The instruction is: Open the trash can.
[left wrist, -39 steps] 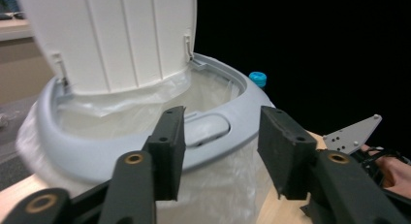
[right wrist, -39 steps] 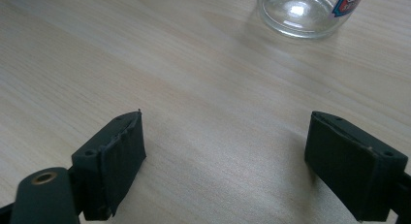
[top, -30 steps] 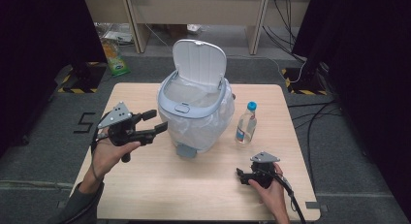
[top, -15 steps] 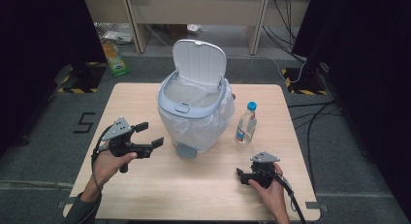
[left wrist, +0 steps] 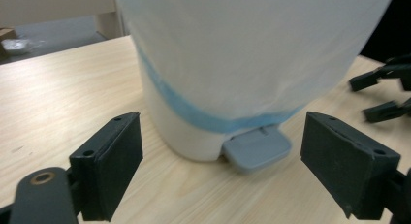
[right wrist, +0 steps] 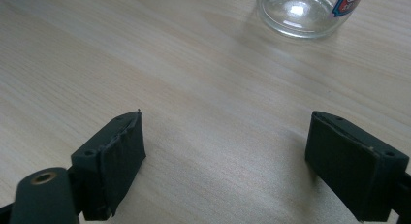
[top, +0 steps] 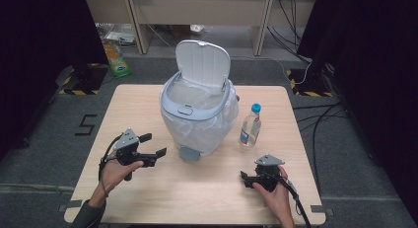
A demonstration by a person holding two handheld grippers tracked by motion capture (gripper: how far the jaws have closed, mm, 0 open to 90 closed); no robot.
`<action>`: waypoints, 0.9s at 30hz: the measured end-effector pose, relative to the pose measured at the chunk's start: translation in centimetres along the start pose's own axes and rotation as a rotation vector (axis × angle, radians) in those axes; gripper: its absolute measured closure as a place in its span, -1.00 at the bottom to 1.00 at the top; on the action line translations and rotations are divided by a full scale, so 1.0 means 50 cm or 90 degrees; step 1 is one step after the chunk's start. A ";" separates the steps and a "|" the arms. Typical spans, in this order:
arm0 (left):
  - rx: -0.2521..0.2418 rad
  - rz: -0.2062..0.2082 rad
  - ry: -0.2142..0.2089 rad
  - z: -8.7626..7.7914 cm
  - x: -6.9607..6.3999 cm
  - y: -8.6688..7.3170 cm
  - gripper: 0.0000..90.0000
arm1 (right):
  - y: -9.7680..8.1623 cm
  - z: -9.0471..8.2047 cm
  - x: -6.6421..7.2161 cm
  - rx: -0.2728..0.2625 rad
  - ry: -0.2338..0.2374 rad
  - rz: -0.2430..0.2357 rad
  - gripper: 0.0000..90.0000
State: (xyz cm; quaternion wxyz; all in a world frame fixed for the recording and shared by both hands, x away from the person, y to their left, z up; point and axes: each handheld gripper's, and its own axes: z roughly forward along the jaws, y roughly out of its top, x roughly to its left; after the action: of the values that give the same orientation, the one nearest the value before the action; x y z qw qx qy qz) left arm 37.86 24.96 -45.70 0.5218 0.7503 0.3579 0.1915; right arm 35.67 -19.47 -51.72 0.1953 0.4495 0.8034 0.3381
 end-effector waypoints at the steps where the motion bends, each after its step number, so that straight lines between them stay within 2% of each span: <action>1: 0.005 0.003 0.006 0.004 0.002 -0.007 -0.68 | 0.000 0.000 0.000 0.000 0.000 0.000 -0.68; 3: 0.022 -0.001 0.010 0.013 0.009 -0.021 -0.68 | 0.000 0.000 0.000 0.000 0.000 -0.001 -0.68; 5: 0.057 -0.016 0.011 0.024 0.018 -0.038 -0.68 | 0.000 0.000 0.000 0.000 0.000 0.000 -0.68; 7: 0.089 -0.014 0.021 0.033 0.025 -0.055 -0.68 | 0.000 0.000 0.000 0.000 0.000 0.001 -0.68; 9: 0.106 -0.019 0.025 0.041 0.032 -0.070 -0.67 | 0.000 0.000 0.000 0.000 0.000 0.001 -0.68; 11: 0.121 -0.011 0.042 0.046 0.037 -0.082 -0.67 | 0.000 0.000 0.000 0.000 0.000 0.001 -0.68; 13: 0.141 -0.016 0.045 0.050 0.045 -0.094 -0.67 | 0.000 0.000 0.000 0.000 0.000 0.000 -0.68; 18: 0.174 0.007 0.059 0.057 0.044 -0.106 -0.67 | 0.000 0.000 0.000 0.000 0.000 -0.001 -0.68; 20: 0.207 0.020 0.060 0.065 0.043 -0.116 -0.67 | 0.000 0.000 0.000 0.000 0.000 -0.001 -0.68; 27: 0.206 0.013 0.055 0.066 0.044 -0.116 -0.70 | 0.000 0.000 0.001 0.001 0.000 0.002 -0.69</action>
State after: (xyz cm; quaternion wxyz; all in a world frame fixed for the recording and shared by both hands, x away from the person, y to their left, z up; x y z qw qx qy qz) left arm 39.54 25.60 -52.49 0.3765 0.8191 0.3983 0.1694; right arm 35.63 -19.45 -51.72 0.1945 0.4508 0.8032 0.3374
